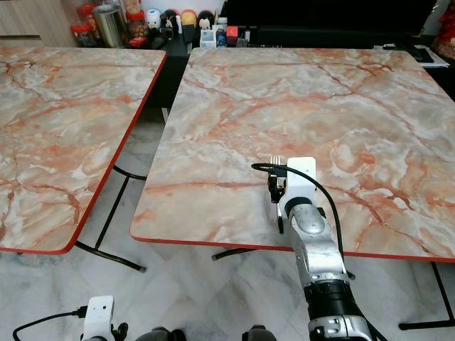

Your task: Setting the table

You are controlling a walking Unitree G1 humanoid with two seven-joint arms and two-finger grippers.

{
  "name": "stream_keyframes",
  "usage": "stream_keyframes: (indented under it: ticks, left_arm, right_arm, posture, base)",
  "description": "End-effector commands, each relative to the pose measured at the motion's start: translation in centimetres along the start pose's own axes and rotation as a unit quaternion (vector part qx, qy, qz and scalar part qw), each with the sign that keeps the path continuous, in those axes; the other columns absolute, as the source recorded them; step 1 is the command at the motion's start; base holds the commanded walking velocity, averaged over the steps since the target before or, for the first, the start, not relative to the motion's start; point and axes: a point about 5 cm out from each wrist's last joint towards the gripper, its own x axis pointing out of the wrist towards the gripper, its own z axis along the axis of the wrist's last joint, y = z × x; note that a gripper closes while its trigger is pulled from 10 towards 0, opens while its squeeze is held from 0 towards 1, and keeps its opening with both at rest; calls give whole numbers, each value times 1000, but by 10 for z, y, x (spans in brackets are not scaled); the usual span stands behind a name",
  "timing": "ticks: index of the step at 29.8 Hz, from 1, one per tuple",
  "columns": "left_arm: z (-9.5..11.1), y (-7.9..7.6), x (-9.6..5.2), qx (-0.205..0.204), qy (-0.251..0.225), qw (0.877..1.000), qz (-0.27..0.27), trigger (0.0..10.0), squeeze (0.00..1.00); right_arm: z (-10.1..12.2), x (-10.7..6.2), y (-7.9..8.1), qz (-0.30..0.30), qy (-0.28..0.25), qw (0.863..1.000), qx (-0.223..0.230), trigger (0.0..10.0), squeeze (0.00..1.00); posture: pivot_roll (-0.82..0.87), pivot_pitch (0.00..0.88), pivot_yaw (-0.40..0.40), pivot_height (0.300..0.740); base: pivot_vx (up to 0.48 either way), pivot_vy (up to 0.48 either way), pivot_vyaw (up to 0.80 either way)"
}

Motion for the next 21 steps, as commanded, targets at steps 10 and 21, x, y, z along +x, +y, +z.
stream_keyframes:
  ticks: [10,21]
  left_arm:
    - [-12,5,-2,1,30,1000,0,10000,0]
    - [-17,6,-3,-1,40,999,1,10000,0]
  right_arm:
    - [2,16,5,18,32,999,-9,10000,0]
    - [-1,14,7,16,31,999,-6,10000,0]
  posture:
    - [-39,175,12,711]
    - [-36,189,14,711]
  base:
    - [0,0,0]
    - [0,0,0]
